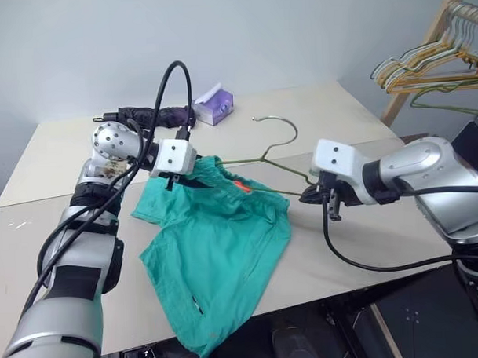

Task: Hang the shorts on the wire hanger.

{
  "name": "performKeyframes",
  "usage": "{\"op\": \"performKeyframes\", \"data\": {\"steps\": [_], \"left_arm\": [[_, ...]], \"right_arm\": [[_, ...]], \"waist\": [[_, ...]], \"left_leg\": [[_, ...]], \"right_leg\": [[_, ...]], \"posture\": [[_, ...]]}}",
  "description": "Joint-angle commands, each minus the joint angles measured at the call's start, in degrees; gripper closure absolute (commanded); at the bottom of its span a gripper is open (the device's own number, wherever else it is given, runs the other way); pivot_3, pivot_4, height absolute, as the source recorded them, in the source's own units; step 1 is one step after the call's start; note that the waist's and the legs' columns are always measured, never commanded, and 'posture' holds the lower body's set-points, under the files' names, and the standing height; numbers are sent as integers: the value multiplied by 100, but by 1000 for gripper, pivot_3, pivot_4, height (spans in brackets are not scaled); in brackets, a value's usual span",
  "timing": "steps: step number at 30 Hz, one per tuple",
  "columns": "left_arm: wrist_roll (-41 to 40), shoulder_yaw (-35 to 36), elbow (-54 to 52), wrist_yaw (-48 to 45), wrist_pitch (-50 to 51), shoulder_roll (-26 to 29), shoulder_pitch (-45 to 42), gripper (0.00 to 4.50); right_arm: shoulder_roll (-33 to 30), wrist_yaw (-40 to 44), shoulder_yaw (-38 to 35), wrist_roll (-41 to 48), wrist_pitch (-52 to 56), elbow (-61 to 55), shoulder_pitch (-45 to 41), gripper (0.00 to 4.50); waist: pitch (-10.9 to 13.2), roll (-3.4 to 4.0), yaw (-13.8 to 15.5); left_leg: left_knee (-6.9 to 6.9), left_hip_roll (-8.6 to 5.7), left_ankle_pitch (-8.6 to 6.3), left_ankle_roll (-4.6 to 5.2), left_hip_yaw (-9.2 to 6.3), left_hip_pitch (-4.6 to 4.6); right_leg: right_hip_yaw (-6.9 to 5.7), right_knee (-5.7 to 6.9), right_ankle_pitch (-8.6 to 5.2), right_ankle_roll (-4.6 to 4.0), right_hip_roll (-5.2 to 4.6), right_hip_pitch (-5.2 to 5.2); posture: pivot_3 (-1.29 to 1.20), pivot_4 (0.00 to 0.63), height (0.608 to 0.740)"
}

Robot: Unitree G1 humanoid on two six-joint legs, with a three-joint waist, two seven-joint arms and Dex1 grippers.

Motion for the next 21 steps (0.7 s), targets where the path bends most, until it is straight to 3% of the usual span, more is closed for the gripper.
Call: {"op": "performKeyframes", "data": {"steps": [1,3,9,15,21], "left_arm": [[-113,111,-13,-53,-63,-23,-185,3812],[-154,135,-26,-103,-22,-22,-177,4395],[-436,236,-296,-349,364,12,-35,4457],[-700,201,-787,-354,813,240,256,4500],[-829,371,-1250,-345,1241,460,632,4500]], "right_arm": [[-24,-48,-304,220,38,-224,-194,4500],[-4,-83,-334,265,32,-227,-184,4500],[71,-267,-443,327,-272,-158,-43,4500],[13,-454,-643,251,-521,20,157,2704],[-122,-857,-1467,225,-695,510,283,615]], "waist": [[0,0,-6],[0,0,-10],[0,0,-13],[0,0,-16],[0,0,6]], "left_leg": [[0,0,0,0,0,0],[0,0,0,0,0,1],[0,0,0,0,-1,1],[0,0,0,0,-4,1],[0,0,0,0,-5,2]], "right_leg": [[0,0,0,0,0,0],[0,2,0,0,0,0],[0,4,0,0,0,0],[-1,5,0,0,0,0],[-1,8,0,-1,0,0]], "posture": [[-169,0,740],[-169,0,740],[-164,0,740],[-161,0,740],[-156,0,740]]}}
